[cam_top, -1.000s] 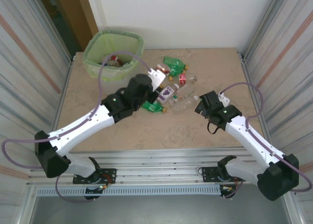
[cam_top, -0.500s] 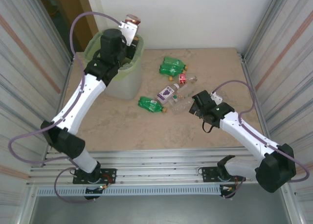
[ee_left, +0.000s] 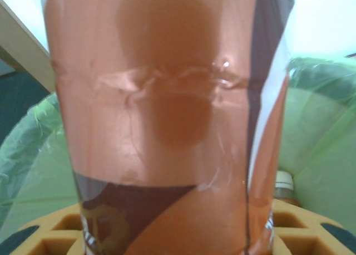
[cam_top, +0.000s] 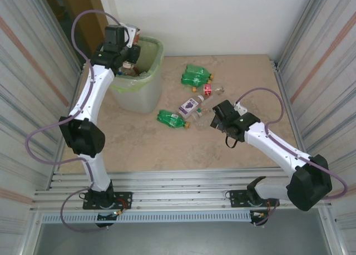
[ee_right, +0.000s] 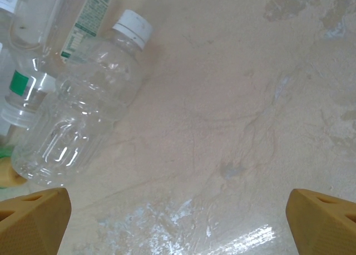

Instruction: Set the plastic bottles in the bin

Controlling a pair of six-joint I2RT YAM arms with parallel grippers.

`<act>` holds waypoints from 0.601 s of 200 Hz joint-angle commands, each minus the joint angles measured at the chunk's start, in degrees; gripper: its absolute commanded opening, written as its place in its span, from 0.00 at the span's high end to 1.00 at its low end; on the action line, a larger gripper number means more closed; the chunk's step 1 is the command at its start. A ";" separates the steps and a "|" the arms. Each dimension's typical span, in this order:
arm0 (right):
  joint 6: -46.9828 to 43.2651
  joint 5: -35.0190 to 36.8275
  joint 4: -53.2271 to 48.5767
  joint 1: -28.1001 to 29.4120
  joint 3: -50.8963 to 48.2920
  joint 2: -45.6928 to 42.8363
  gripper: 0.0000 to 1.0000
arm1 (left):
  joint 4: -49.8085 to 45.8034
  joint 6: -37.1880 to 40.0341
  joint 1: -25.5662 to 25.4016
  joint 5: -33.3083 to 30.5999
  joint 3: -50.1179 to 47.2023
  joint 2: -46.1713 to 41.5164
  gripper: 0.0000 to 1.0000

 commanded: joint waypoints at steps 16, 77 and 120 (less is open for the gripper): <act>1.24 0.49 0.36 1.14 2.03 1.41 0.02 | -6.00 -3.80 2.19 4.76 3.01 1.85 0.61; 2.49 -2.32 4.31 1.64 2.22 3.61 0.02 | -9.30 -4.65 3.24 6.24 5.38 5.21 0.49; 2.64 -3.27 5.41 1.59 3.80 6.05 0.02 | -9.81 -5.18 3.20 6.49 5.62 5.36 0.34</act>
